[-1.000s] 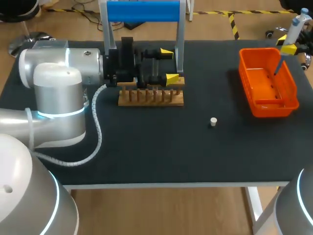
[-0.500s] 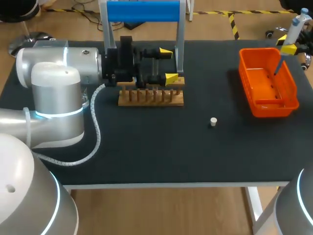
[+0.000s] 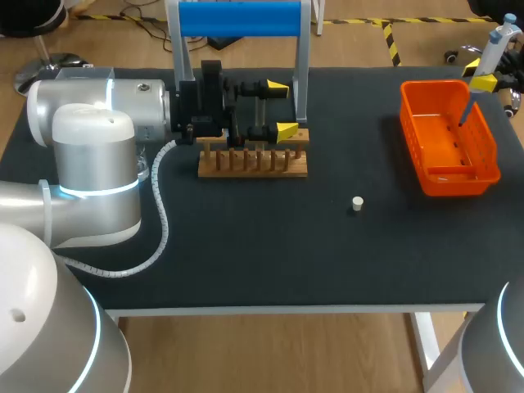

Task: Invert the test tube, pick up the pipette, mount the tip to pipette, aspirate from beaker and dispense into the tube, eject the tip, return the pipette, and cap with the stopper.

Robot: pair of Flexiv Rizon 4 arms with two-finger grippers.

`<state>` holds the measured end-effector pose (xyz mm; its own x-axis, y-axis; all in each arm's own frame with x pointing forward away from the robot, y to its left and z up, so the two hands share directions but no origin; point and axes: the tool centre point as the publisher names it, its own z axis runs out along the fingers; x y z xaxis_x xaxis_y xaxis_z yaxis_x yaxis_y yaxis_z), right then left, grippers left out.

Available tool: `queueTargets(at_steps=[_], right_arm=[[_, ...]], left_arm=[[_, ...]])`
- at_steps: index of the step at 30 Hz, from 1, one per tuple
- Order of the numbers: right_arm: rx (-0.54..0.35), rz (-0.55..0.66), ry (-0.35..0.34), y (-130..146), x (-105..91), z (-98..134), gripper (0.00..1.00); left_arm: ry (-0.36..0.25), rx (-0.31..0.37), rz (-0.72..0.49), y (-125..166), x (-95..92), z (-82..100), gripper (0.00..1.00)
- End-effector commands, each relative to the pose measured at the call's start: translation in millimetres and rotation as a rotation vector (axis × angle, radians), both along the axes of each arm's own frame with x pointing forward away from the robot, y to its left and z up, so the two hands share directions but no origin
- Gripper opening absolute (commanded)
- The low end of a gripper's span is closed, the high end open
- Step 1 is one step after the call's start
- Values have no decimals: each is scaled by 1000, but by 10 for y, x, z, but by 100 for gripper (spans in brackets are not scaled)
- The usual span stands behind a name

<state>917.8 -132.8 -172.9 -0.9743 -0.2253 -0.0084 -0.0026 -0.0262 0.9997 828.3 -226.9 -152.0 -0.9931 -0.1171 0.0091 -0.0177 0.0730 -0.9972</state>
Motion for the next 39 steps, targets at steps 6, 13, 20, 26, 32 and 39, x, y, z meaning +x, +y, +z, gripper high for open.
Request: queueTargets(at_steps=[6,13,20,26,32,39], right_arm=[[-75,26,-43,497,-490,149,0],[-114,57,-68,852,-714,103,0],[-112,85,-88,1228,-799,25,0],[-90,113,-68,1597,-849,-41,0],[-72,132,-28,1949,-895,-47,0],[-67,141,5,2277,-1021,-76,0]], left_arm=[[1,1,1,3,-3,5,100],[1,1,1,3,-3,5,100],[1,1,1,3,-3,5,100],[1,1,1,3,-3,5,100],[1,1,1,3,-3,5,100],[1,1,1,3,-3,5,100]])
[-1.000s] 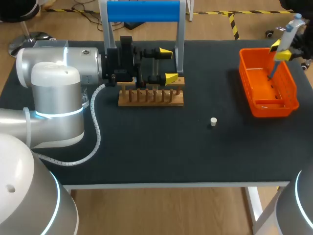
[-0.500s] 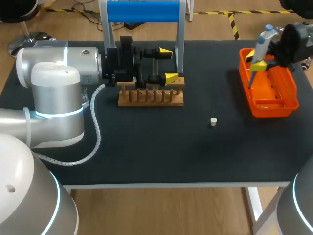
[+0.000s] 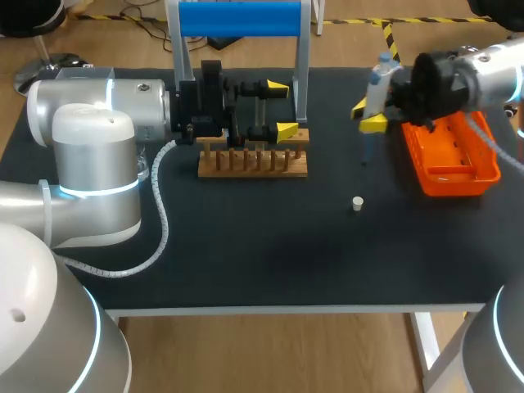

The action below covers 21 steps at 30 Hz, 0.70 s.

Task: Invert the test tube, pick up the pipette, mount the tip to pipette, aspirate from beaker and dispense into the tube, eject the tip, return the pipette, and cap with the stopper.

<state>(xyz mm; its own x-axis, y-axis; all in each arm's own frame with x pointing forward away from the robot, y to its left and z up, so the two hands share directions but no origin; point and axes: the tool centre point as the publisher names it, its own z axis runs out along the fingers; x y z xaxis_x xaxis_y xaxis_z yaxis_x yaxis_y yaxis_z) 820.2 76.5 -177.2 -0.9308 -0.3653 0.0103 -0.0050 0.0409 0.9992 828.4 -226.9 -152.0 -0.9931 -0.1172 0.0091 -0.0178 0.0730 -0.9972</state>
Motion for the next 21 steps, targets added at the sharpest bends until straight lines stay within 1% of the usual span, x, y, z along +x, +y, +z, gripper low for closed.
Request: queueTargets(at_steps=[1,3,4,9,11,13,14,16,18,21], right_arm=[[4,-11,12,221,-49,-45,0],[24,-4,19,313,-71,-70,0],[24,3,7,353,-86,-82,0],[32,6,7,486,-131,-109,0],[36,5,6,517,-144,-104,0],[42,3,6,539,-154,-102,0],[50,2,9,553,-163,-99,0],[54,1,9,584,-175,-94,0],[56,2,7,609,-196,-94,0],[53,-7,5,655,-203,-101,0]], left_arm=[[1,1,1,3,-4,5,100],[1,1,1,3,-4,5,100],[1,1,1,3,-4,5,100],[0,-1,1,10,-14,7,100],[-15,-22,1,19,-30,7,100],[-15,-22,6,26,-38,8,100],[-28,-35,9,31,-46,9,100],[-27,-27,13,33,-51,13,100],[-30,-34,14,35,-55,14,100],[-21,-17,26,35,-58,17,100]])
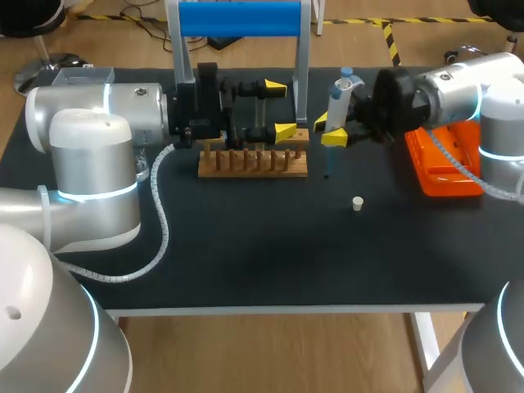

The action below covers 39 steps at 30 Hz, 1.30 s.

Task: Invert the test tube, pick up the pipette, mount the tip to pipette, aspirate from beaker and dispense into the tube, eject the tip, return the pipette, and cap with the stopper.

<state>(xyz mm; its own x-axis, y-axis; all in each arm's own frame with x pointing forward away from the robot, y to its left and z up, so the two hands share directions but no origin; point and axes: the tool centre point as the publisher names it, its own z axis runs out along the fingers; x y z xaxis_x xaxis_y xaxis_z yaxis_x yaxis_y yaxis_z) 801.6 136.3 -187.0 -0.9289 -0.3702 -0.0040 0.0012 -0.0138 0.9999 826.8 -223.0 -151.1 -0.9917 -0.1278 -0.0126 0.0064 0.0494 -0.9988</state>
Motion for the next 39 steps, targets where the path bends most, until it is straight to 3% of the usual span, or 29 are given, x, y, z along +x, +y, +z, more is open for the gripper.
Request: queueTargets(at_steps=[1,21,39], right_arm=[[-4,-16,0,71,-20,-4,0],[-28,-184,-27,376,-38,-88,0],[-15,-228,-16,662,-64,-138,0]], left_arm=[[4,6,16,-3,-43,8,100],[4,6,16,-3,-43,8,100],[4,6,16,-3,-43,8,100]])
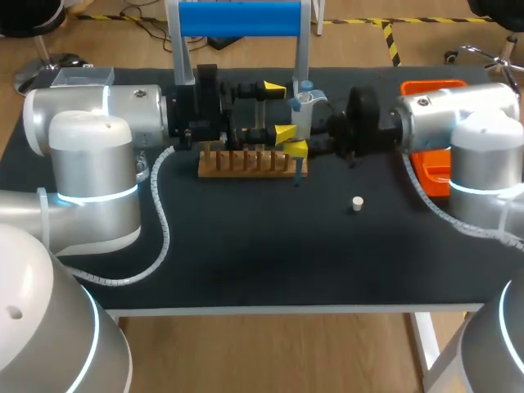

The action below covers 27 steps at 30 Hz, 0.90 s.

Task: Invert the test tube, pick up the pipette, mount the tip to pipette, aspirate from beaker and dispense into the tube, eject the tip, return the pipette, and cap with the stopper.

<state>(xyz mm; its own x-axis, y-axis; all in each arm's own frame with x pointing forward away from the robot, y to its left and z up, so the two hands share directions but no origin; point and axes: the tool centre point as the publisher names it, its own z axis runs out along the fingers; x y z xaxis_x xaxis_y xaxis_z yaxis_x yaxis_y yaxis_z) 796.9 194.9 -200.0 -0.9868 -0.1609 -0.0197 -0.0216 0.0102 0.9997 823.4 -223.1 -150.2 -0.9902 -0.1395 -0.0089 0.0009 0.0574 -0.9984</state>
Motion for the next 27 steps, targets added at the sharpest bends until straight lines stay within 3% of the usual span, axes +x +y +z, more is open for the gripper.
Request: queueTargets(at_steps=[1,27], right_arm=[[7,-12,6,91,-17,-9,0],[12,-85,-11,229,107,10,0]], left_arm=[[-1,-1,4,-2,-9,0,100],[-1,-1,4,-2,-9,0,100]])
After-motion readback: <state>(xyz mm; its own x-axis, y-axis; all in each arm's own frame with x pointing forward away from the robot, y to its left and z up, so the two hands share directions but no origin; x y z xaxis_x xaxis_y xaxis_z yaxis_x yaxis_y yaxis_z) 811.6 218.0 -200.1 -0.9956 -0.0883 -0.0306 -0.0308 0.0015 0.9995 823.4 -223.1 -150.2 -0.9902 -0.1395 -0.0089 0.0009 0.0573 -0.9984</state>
